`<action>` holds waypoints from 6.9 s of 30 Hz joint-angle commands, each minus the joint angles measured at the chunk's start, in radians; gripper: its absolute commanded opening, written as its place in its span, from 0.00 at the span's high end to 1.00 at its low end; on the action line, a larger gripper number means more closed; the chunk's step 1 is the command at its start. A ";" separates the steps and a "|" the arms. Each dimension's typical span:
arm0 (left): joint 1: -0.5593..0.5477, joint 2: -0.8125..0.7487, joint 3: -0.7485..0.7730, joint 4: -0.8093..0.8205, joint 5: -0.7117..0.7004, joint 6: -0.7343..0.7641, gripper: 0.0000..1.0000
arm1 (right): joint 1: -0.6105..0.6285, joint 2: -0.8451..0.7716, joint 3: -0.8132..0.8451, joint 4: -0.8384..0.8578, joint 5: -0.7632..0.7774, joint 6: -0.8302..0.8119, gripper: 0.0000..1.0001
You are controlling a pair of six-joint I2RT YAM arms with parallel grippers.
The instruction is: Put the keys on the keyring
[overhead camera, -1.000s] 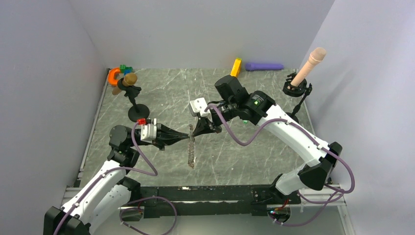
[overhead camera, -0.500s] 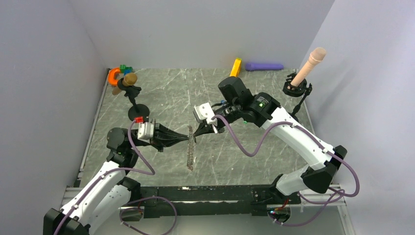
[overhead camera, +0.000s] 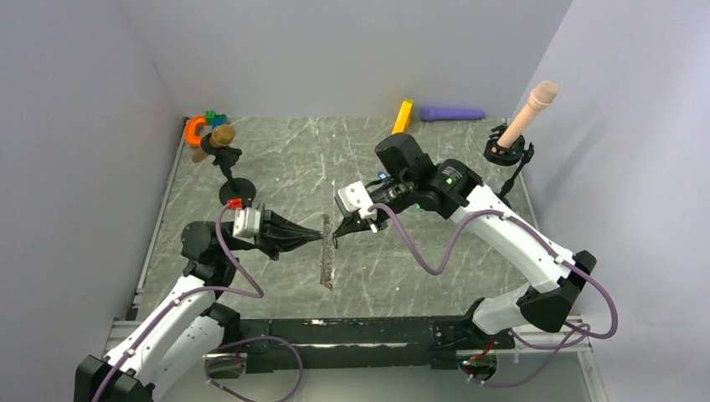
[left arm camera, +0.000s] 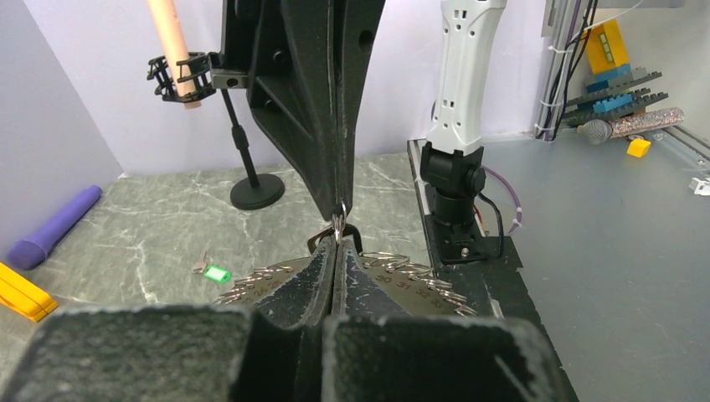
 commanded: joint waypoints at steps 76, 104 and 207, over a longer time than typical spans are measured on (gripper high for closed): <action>-0.070 -0.077 0.415 -1.271 -0.045 1.226 1.00 | -0.083 0.057 -0.174 0.451 -0.298 0.660 1.00; -0.071 -0.091 0.367 -1.112 -0.021 1.116 1.00 | -0.079 0.064 -0.188 0.527 -0.317 0.763 1.00; -0.380 0.029 0.528 -1.353 -0.759 0.866 0.85 | -0.129 0.098 -0.226 0.543 -0.228 0.785 1.00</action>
